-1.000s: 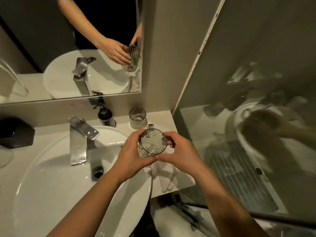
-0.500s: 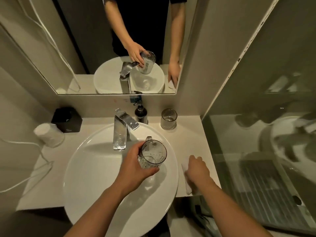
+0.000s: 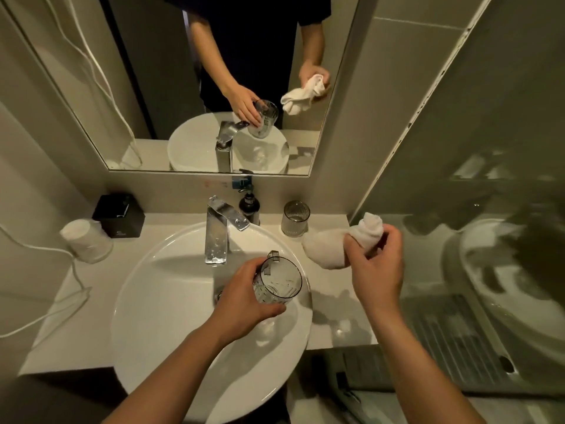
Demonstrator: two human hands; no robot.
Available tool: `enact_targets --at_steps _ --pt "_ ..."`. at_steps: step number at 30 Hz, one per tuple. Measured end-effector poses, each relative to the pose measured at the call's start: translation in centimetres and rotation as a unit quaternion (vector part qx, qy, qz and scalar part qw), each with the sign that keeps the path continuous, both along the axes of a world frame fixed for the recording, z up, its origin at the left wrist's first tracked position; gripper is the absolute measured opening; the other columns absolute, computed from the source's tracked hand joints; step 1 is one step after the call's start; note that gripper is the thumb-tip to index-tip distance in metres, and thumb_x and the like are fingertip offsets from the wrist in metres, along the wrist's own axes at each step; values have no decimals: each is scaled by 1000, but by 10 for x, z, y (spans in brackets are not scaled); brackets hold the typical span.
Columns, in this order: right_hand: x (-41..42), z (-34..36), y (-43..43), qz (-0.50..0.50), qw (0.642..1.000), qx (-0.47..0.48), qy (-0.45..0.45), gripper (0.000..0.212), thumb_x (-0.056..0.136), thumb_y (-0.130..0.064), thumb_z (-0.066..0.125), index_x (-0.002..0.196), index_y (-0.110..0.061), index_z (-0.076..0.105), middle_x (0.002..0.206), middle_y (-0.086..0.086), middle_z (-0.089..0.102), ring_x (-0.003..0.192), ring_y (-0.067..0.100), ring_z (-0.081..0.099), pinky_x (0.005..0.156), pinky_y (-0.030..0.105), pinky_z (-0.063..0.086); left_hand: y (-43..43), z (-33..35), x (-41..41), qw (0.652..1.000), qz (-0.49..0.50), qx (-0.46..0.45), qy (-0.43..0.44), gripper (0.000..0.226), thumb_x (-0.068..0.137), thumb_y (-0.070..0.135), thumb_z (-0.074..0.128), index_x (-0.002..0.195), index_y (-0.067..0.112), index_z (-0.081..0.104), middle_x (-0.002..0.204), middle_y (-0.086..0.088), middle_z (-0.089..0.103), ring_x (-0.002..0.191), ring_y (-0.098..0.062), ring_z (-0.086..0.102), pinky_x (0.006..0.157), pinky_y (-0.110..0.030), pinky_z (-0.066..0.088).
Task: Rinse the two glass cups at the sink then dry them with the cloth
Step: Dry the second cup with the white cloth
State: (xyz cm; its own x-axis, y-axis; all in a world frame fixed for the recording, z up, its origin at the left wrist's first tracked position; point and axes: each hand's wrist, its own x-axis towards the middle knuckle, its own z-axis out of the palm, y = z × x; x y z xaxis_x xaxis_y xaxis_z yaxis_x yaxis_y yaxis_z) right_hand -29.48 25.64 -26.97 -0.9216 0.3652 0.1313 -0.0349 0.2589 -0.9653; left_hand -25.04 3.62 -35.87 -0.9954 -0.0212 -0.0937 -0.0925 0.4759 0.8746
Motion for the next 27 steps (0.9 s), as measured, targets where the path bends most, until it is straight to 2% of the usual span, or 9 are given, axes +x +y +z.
enact_targets --at_steps 3,6,8,12,15,19,23,25,27 --pt "20 12 -21 79 996 24 34 37 85 -15 83 105 -29 55 103 -8 66 90 11 65 70 20 55 6 5 1 1000 -5 5 15 91 55 37 94 134 36 51 128 14 61 115 -3 59 98 -25 49" --pt "35 -7 -33 163 970 181 22 34 84 -25 85 100 -31 55 97 -12 65 90 12 61 73 26 50 7 11 0 1000 -8 1 24 82 56 37 92 129 36 52 123 12 62 109 -5 61 90 -25 52" --pt "42 -17 -37 189 953 235 6 32 84 -30 84 97 -30 55 92 -13 61 88 11 55 70 24 44 4 13 0 999 -22 -25 37 89 55 40 89 136 32 52 127 12 58 114 -10 58 96 -32 52" --pt "45 -21 -39 191 957 218 -27 35 85 -29 83 89 -28 48 86 -9 60 80 14 57 63 26 45 -6 13 6 995 -51 -59 68 92 57 40 90 140 29 51 131 14 52 121 -9 50 105 -28 46" --pt "47 -23 -45 189 947 261 -19 35 87 -30 81 90 -26 47 87 -8 58 79 14 56 64 31 49 -8 16 10 993 -66 -68 73 94 59 43 90 143 31 50 133 15 51 123 -6 48 104 -22 42" --pt "51 -23 -54 191 944 266 -38 36 88 -26 80 87 -27 44 86 -7 55 76 10 53 60 19 42 -11 19 11 991 -88 -74 68 96 57 50 86 144 34 49 133 17 52 124 -5 47 107 -25 45" --pt "51 -27 -62 226 928 286 -75 38 87 -23 78 82 -31 41 82 -8 54 72 10 50 59 20 39 -15 22 15 987 -114 -89 71 96 59 45 86 146 32 49 131 19 49 123 -7 44 107 -26 43" --pt "49 -25 -59 253 934 220 -123 36 83 -20 79 83 -30 45 80 -9 59 69 6 53 58 19 43 -18 23 17 987 -122 -83 66 96 59 44 87 147 32 49 129 21 48 123 -6 44 105 -24 43" --pt "47 -21 -54 279 937 119 -172 31 78 -16 79 90 -25 52 86 -5 64 75 9 59 64 26 52 -22 25 19 988 -124 -69 57 98 59 47 87 147 34 48 129 22 47 122 -4 45 104 -26 46"
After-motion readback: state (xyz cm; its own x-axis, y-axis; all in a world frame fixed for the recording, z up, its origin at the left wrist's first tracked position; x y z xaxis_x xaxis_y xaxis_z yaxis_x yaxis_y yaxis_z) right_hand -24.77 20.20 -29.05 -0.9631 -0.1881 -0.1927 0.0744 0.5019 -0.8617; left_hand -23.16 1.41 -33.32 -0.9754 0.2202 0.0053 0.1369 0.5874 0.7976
